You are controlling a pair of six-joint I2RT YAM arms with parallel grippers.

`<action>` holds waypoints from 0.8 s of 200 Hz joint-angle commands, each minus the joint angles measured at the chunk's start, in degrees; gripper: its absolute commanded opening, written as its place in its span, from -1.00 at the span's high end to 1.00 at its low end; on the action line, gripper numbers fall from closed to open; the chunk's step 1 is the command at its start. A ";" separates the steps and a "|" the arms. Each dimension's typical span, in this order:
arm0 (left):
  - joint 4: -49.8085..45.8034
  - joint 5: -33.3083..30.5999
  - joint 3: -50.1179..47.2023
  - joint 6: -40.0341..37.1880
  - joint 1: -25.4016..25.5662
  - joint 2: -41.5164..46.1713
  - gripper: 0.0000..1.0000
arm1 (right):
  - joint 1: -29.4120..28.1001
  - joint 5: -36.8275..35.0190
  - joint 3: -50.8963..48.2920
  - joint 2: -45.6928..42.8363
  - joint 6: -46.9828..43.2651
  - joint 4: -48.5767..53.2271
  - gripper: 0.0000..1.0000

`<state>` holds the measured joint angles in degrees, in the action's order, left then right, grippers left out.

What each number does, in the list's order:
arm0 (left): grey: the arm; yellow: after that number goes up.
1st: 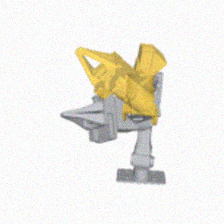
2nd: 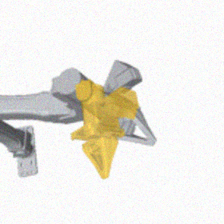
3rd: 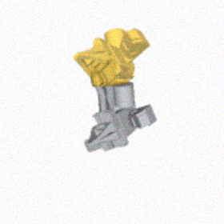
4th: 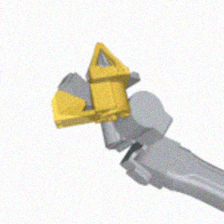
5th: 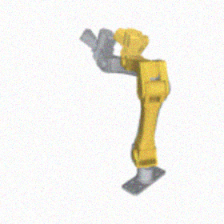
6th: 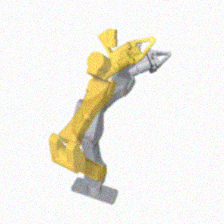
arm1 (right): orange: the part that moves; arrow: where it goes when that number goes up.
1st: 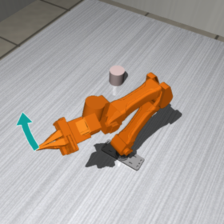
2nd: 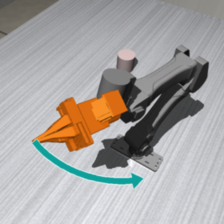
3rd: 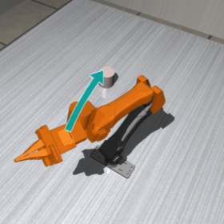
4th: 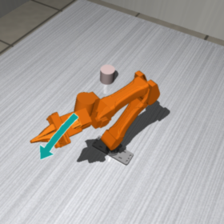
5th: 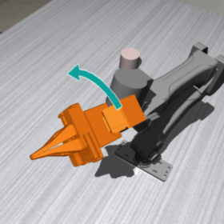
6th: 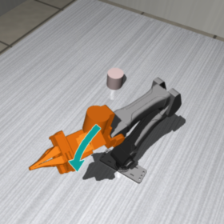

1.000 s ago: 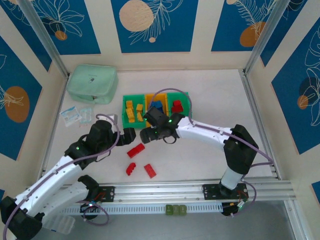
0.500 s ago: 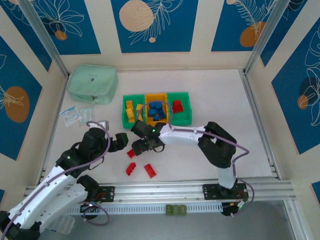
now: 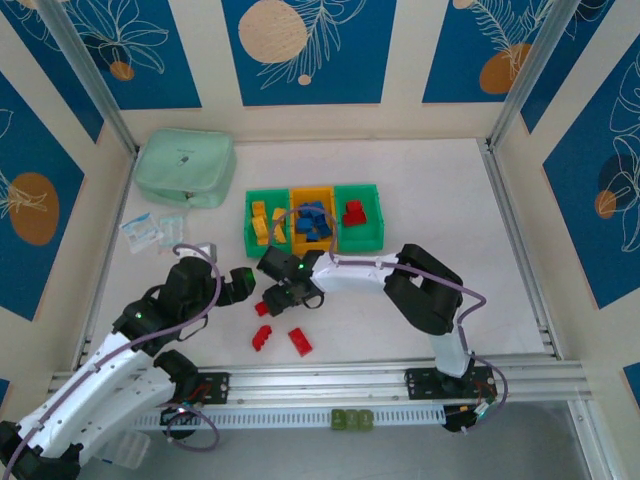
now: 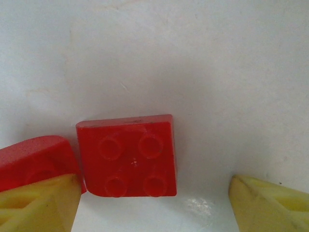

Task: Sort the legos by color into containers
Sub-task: Pick up the lego from the bottom-center of the table.

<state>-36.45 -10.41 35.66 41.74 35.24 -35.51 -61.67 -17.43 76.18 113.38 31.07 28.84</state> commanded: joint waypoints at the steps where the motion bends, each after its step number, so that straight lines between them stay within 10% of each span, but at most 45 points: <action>1: 0.76 -0.57 -0.36 0.36 -0.70 -0.31 -0.99 | -0.16 0.71 0.22 0.76 -0.92 -0.79 -0.63; 160: 1.29 -2.23 -0.02 0.73 -0.79 -0.45 -0.99 | 1.37 -2.63 6.63 5.34 -4.94 -1.27 -0.39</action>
<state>-35.42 -10.81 35.66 41.74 35.24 -36.23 -60.95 -19.09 80.68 116.40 28.69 33.28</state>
